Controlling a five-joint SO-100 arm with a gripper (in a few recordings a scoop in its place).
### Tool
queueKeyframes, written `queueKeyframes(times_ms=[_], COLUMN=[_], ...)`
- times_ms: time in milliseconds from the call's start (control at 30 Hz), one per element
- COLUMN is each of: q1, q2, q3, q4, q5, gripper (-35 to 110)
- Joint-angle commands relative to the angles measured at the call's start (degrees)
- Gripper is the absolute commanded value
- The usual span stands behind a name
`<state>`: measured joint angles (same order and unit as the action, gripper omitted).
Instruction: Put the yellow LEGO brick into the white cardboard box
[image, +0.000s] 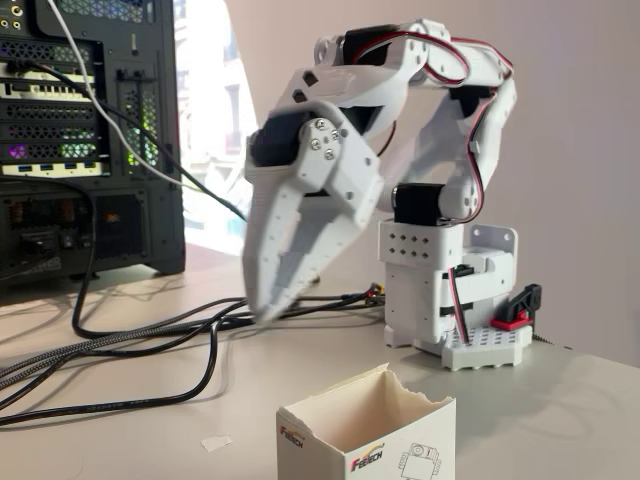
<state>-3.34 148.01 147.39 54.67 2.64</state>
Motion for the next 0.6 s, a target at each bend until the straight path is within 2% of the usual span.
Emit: queueKeyframes(times_ms=[0, 400, 567], q1=[5.0, 5.7, 5.8], q2=[13.1, 35.2, 36.6], q3=[5.7, 18.2, 18.5], q4=[1.3, 7.1, 8.4], q5=[-6.6, -6.2, -6.7], gripper=[-8, -9, -9])
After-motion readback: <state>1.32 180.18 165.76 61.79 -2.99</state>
